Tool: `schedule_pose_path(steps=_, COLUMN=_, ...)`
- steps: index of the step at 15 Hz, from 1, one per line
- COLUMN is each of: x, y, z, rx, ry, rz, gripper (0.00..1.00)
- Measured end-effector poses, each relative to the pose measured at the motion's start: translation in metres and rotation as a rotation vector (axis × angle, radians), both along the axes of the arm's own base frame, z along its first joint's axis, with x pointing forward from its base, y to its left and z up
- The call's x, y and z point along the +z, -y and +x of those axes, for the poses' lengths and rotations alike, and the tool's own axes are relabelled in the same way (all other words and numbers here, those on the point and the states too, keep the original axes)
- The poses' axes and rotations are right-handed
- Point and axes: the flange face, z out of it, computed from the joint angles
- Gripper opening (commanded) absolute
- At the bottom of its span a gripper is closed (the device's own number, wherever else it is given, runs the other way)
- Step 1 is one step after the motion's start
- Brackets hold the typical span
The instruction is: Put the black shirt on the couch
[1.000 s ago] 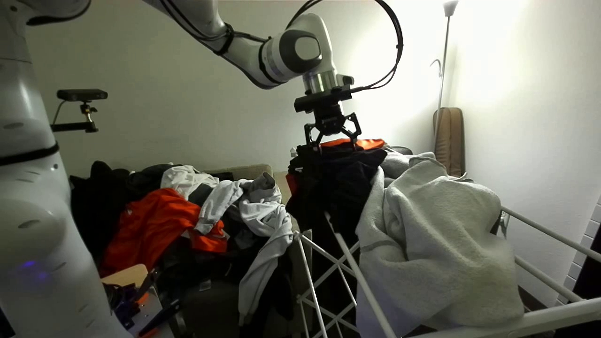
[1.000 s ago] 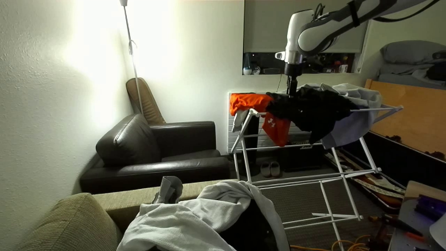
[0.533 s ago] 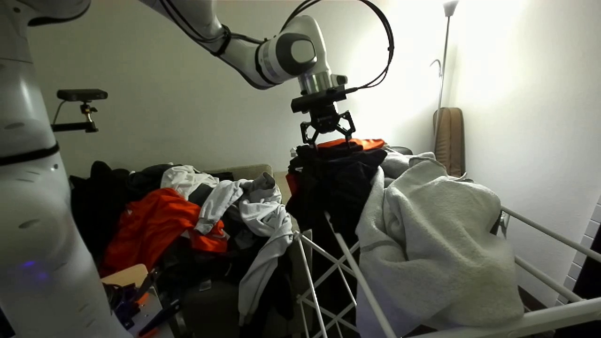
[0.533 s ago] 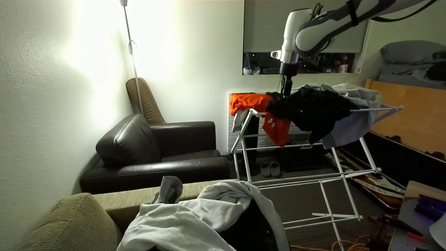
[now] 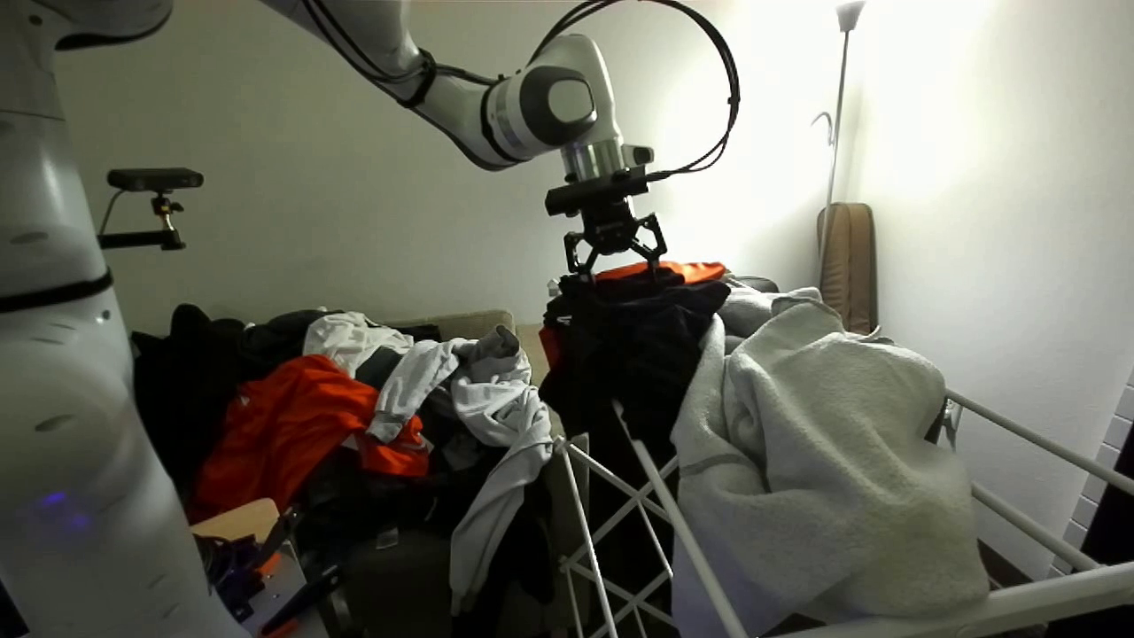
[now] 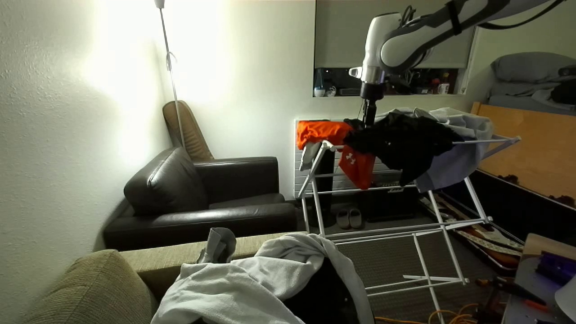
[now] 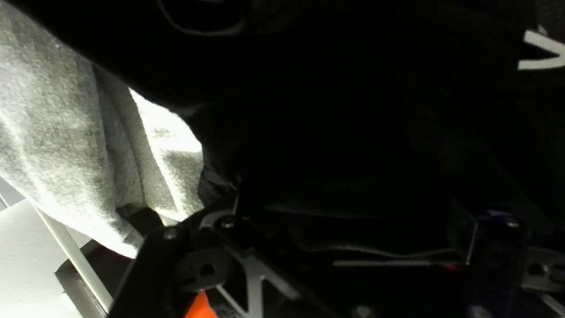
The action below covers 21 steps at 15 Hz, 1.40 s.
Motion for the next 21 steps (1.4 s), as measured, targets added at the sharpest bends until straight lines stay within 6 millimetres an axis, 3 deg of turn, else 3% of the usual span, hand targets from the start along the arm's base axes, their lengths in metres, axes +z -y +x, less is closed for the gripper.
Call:
schedule_pose_path(steps=2, x=0.0, y=0.003, z=-0.001, rx=-0.024, ry=-0.001, rz=0.003, gripper=1.0)
schedule_pose_path(steps=3, x=0.0, y=0.004, z=-0.001, rx=-0.034, ry=-0.001, rz=0.004, gripper=0.79)
schedule_pose_path(steps=15, x=-0.002, y=0.007, z=-0.007, rx=-0.09, ry=-0.041, rz=0.013, gripper=0.02)
schedule_pose_path(steps=21, x=-0.004, y=0.007, z=-0.014, rx=-0.102, ry=-0.088, rz=0.011, gripper=0.0)
